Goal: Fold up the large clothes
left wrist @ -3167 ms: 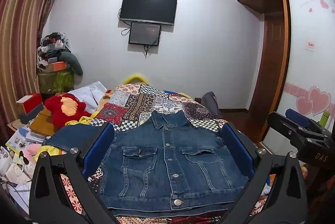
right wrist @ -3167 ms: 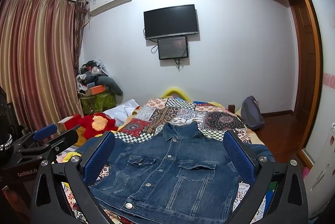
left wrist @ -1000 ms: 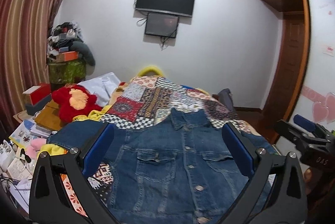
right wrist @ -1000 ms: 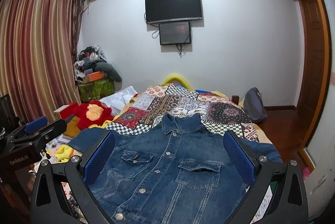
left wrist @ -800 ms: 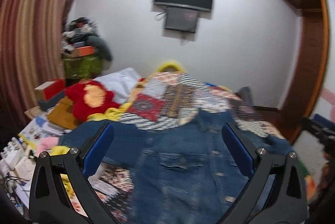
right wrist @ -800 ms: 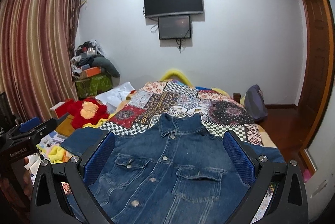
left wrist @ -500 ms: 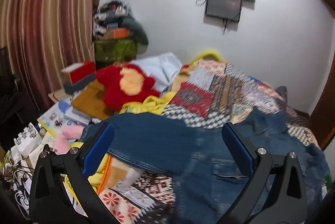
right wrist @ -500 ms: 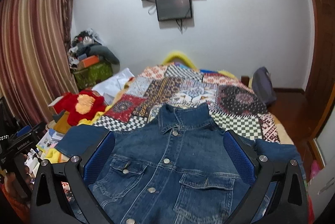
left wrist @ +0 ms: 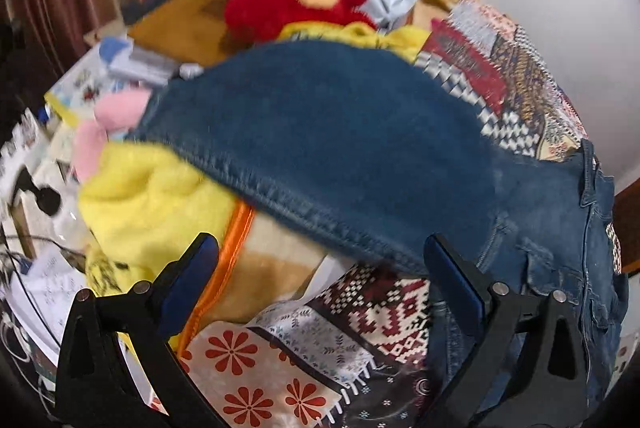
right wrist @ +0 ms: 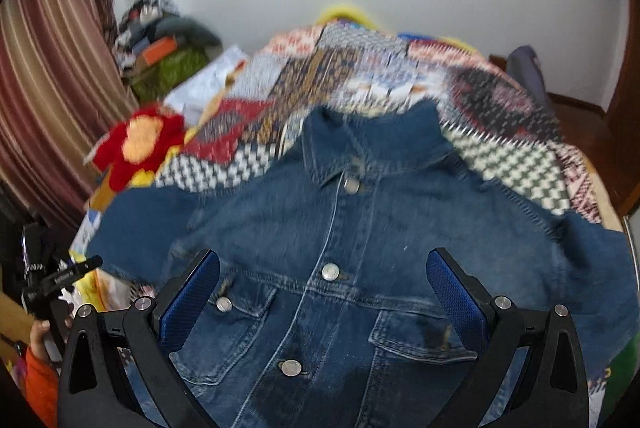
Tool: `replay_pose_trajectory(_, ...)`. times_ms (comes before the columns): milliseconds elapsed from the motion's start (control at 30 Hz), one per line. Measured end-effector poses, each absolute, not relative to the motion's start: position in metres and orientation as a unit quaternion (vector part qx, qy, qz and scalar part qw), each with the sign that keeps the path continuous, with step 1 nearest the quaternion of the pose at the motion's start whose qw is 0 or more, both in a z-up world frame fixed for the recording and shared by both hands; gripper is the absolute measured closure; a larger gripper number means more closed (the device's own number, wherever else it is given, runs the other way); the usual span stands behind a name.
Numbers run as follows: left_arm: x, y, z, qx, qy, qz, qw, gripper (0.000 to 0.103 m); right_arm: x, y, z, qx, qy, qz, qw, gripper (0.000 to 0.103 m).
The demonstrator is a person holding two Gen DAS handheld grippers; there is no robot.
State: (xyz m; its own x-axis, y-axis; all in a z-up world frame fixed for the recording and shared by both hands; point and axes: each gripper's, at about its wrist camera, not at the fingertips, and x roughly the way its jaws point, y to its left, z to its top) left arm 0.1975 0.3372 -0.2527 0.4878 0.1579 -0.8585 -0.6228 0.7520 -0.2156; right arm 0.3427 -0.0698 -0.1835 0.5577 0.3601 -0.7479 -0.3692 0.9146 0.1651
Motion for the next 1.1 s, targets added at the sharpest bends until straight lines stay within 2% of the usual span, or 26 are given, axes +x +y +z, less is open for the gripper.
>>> replay_pose_trajectory(200, 0.198, 0.351, -0.26, -0.308, 0.422, 0.203, 0.828, 0.002, 0.356, -0.054, -0.223, -0.015, 0.474, 0.209, 0.855, 0.0)
replay_pose_trajectory(367, 0.203, 0.39, -0.269, -0.395, 0.381, 0.2, 0.812, 0.006, 0.356, -0.049, -0.233, -0.025, 0.479, 0.212, 0.852, 0.0)
replay_pose_trajectory(433, 0.201, 0.403, -0.271, -0.426, 0.364, 0.205, 0.802, 0.013, 0.356, -0.05, -0.231, -0.025, 0.477, 0.214, 0.852, 0.0)
replay_pose_trajectory(500, 0.197, 0.411, -0.27, -0.454, 0.351, 0.214, 0.79, 0.026, 0.355, -0.052, -0.229, -0.025, 0.474, 0.212, 0.854, 0.0)
replay_pose_trajectory(533, 0.194, 0.413, -0.268, -0.463, 0.349, 0.218, 0.785, 0.03, 0.355, -0.052, -0.227, -0.025, 0.472, 0.211, 0.855, 0.0)
replay_pose_trajectory(633, 0.189, 0.409, -0.253, -0.435, 0.35, 0.24, 0.794, 0.055, 0.352, -0.054, -0.221, -0.025, 0.466, 0.211, 0.859, 0.0)
replay_pose_trajectory(700, 0.19, 0.407, -0.244, -0.4, 0.361, 0.259, 0.801, 0.08, 0.348, -0.055, -0.214, -0.027, 0.459, 0.213, 0.862, 0.0)
replay_pose_trajectory(767, 0.194, 0.401, -0.231, -0.368, 0.364, 0.27, 0.812, 0.091, 0.345, -0.056, -0.209, -0.028, 0.453, 0.215, 0.865, 0.0)
replay_pose_trajectory(833, 0.196, 0.392, -0.213, -0.352, 0.352, 0.253, 0.83, 0.095, 0.34, -0.058, -0.201, -0.028, 0.447, 0.217, 0.868, 0.0)
replay_pose_trajectory(967, 0.208, 0.348, -0.161, -0.263, 0.321, 0.221, 0.883, 0.096, 0.326, -0.068, -0.184, -0.025, 0.427, 0.219, 0.877, 0.0)
replay_pose_trajectory(1100, 0.229, 0.299, -0.13, -0.222, 0.304, 0.153, 0.914, 0.097, 0.311, -0.084, -0.165, -0.02, 0.402, 0.211, 0.891, 0.0)
